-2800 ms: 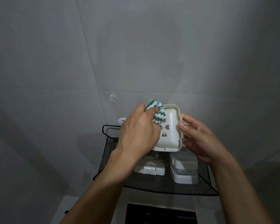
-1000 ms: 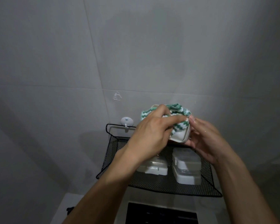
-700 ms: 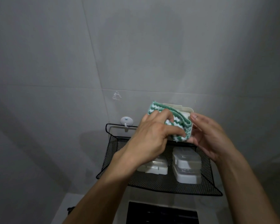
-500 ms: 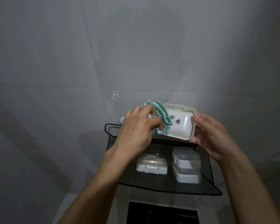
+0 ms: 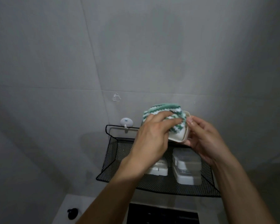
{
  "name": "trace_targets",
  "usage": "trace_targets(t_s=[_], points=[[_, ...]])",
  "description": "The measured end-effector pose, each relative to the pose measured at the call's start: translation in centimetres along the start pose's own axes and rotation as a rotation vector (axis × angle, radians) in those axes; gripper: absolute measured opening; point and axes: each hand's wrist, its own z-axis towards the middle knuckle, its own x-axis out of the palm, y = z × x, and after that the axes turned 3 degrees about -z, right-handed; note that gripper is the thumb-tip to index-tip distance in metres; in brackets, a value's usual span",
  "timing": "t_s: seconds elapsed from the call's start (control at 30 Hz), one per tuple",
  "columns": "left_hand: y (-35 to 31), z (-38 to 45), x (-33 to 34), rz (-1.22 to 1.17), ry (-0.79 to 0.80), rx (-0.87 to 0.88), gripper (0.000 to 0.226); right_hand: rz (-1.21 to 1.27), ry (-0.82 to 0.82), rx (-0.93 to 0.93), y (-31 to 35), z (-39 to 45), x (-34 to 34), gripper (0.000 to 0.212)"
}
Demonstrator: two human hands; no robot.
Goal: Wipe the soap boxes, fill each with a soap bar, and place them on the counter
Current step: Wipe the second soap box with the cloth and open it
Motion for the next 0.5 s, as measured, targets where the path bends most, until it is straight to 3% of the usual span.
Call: trace_targets(t_s=[0.17, 0.3, 0.5], points=[[0.4, -0.8, 0.6, -0.102, 0.012, 0.031, 0.046, -0.019, -0.022, -0.028, 0.4, -0.1, -0.4, 0.029], [0.8, -1.4, 1.1, -0.049, -0.008, 0.034, 0.036, -0.067, -0.025, 0.006, 0.0, -0.2, -0.7, 0.034], [3.5, -2.2, 0.8, 0.025, 0.005, -0.181, 0.026, -0.057, -0.098, 0.116, -0.5, -0.6, -1.8, 0.043]])
